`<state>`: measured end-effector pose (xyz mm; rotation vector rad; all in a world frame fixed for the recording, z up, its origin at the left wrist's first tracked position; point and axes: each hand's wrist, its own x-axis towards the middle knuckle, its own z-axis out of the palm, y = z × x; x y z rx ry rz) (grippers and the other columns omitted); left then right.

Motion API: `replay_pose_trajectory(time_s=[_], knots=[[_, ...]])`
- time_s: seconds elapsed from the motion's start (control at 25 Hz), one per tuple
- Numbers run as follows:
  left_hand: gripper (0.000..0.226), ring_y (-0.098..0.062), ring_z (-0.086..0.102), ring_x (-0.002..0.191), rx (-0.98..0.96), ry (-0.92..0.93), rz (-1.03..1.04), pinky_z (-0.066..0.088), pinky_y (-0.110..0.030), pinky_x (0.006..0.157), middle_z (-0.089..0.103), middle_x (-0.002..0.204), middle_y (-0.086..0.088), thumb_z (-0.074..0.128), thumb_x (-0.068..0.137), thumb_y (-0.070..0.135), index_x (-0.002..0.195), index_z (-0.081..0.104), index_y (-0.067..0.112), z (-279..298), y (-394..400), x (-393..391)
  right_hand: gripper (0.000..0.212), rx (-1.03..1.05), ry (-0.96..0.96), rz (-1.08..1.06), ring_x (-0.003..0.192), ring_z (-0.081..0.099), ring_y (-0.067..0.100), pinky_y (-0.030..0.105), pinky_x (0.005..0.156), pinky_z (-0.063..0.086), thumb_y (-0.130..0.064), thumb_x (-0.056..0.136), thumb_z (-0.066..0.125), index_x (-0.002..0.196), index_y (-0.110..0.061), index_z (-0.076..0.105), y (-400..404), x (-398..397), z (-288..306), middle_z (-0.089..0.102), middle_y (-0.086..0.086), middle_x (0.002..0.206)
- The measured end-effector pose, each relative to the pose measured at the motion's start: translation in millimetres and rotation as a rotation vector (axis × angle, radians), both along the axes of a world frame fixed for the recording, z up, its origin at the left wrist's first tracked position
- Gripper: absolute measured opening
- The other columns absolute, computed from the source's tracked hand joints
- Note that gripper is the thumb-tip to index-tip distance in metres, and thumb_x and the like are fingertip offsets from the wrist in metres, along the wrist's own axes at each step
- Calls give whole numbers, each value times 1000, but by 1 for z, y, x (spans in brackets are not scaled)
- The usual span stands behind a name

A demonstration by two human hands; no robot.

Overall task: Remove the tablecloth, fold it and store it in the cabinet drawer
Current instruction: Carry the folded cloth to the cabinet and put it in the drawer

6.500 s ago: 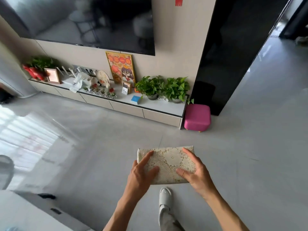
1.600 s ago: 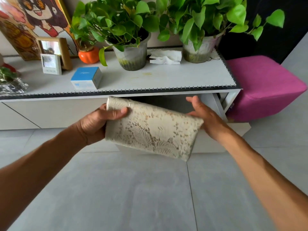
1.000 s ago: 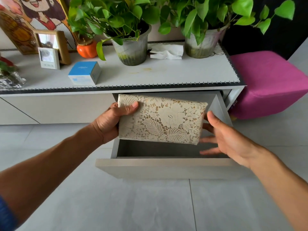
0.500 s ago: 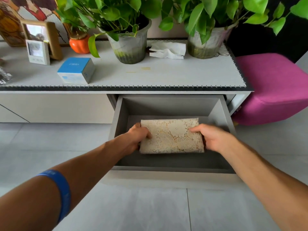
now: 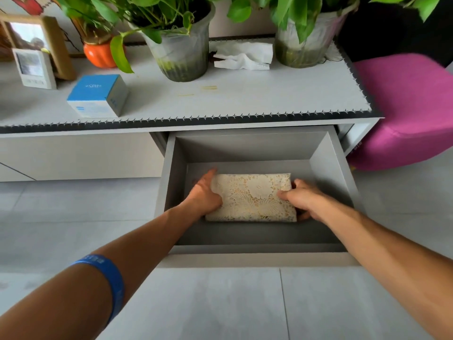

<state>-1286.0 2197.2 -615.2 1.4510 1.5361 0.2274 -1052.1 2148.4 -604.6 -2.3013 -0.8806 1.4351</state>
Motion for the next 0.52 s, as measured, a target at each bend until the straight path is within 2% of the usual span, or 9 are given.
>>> replay_pose_trajectory(time_s=[0.04,0.08,0.12,0.2,0.24,0.28,0.36,0.44,0.52], knots=[[83,-23,49,113,107,119,-108,55,-23,74,38,134,-2,64,81,1,148,28,35,3,-1,1,46,21,-73,38,109,61,30,45,84,57,-30,89,69,128,-15,47,-1,0,3,62,11,126],[78,-30,45,123,230,257,-226,52,-32,90,33,144,-6,63,81,5,147,30,33,4,-3,0,60,70,-209,128,116,58,32,43,91,53,-34,87,71,136,-16,40,-2,0,5,56,10,134],[77,-35,34,135,350,391,-367,43,-43,104,23,154,-8,63,82,9,147,29,31,5,-4,-2,74,165,-393,286,123,53,34,41,95,49,-37,84,73,143,-20,30,-2,2,7,48,9,143],[82,-33,10,146,516,610,-739,22,-54,116,4,162,-6,62,86,21,152,15,27,4,-6,-5,85,403,-694,734,137,39,35,47,103,40,-37,85,69,151,-29,16,-1,4,8,28,3,158],[86,-30,4,148,520,670,-886,14,-57,117,-1,163,-6,61,88,30,153,6,25,3,-6,-6,81,412,-727,944,146,26,31,50,111,32,-37,90,62,153,-33,11,0,4,8,15,-2,164],[90,-28,0,149,475,722,-963,10,-58,117,-5,163,-5,59,89,37,154,-2,24,3,-5,-5,74,312,-703,1080,151,11,27,52,118,20,-37,96,51,154,-36,4,1,3,8,2,-7,166],[92,-27,-4,149,428,816,-992,6,-61,116,-9,163,-5,56,90,41,153,-9,22,5,-4,-2,65,88,-654,1137,151,-10,21,52,121,2,-37,103,34,153,-39,-7,2,2,5,-15,-12,163],[85,-28,-4,150,515,863,-974,4,-62,115,-8,163,-7,49,93,42,153,-8,22,6,-6,-1,65,94,-681,1115,151,-12,21,50,121,-3,-39,103,33,154,-37,-6,2,-1,4,-17,-10,163],[76,-27,-2,150,489,856,-1048,13,-61,116,-9,164,-6,37,97,52,153,-7,26,5,-5,-4,67,89,-663,1149,152,-9,21,46,121,-1,-43,101,37,155,-34,0,1,-4,8,-14,-9,164]])
